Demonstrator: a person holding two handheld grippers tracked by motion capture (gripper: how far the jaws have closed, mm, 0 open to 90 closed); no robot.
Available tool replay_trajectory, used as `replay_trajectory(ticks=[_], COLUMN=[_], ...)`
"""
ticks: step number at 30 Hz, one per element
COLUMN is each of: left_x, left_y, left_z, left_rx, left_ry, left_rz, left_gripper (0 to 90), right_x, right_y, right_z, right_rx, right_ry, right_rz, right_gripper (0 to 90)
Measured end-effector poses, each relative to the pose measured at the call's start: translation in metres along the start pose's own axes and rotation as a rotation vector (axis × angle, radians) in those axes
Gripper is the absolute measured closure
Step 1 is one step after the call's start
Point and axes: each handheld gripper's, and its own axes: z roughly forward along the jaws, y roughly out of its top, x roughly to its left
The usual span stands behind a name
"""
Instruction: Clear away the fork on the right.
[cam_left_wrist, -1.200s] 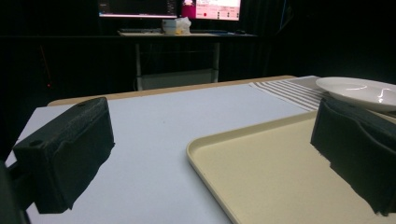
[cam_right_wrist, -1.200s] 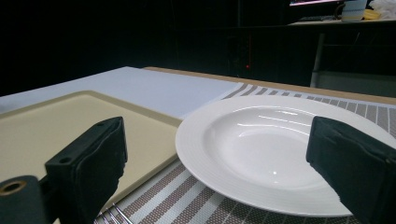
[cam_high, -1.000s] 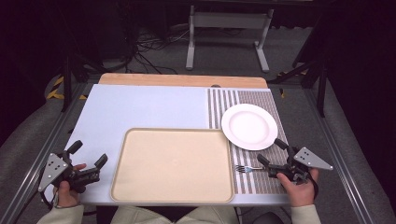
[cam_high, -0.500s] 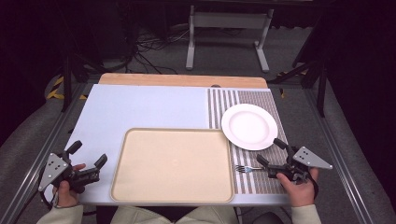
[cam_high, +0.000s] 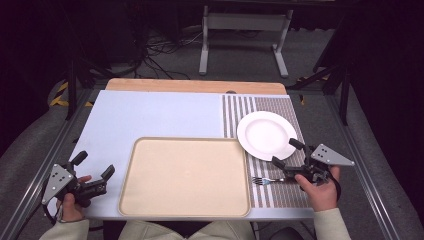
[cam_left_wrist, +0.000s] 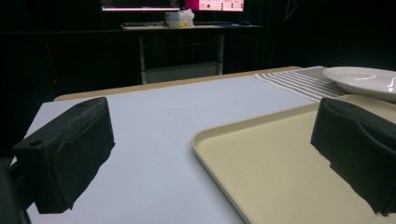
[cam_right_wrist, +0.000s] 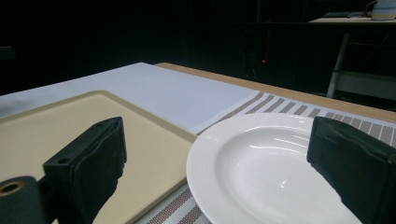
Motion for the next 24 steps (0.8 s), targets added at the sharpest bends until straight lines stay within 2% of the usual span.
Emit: replay_trajectory(ticks=[7,13,14,16,24], left_x=[-0.001,0.0,0.0,0.0,0.0], left_y=[0.0,0.0,0.0,0.0,0.0], left_z=[0.0,0.0,0.0,0.0,0.0], left_rx=[0.002,0.004,0.003,0.002,0.003], left_ry=[-0.001,0.002,0.002,0.003,0.001], left_rz=[-0.001,0.003,0.002,0.0,0.003], left_gripper=[0.0,0.0,0.0,0.0,0.0], right_x=[-0.004,-0.007,-0.007,-0.007,-0.005], right_y=[0.014,0.028,0.031,0.032,0.041], right_z=[0.001,0.003,0.003,0.004,0.01], right_rx=[0.055,0.156,0.177,0.19,0.328], right_ry=[0.009,0.041,0.044,0.049,0.091], right_rz=[-0.032,-0.093,-0.118,-0.124,-0.192], right_gripper=[4.9,5.3,5.8,5.9,6.3])
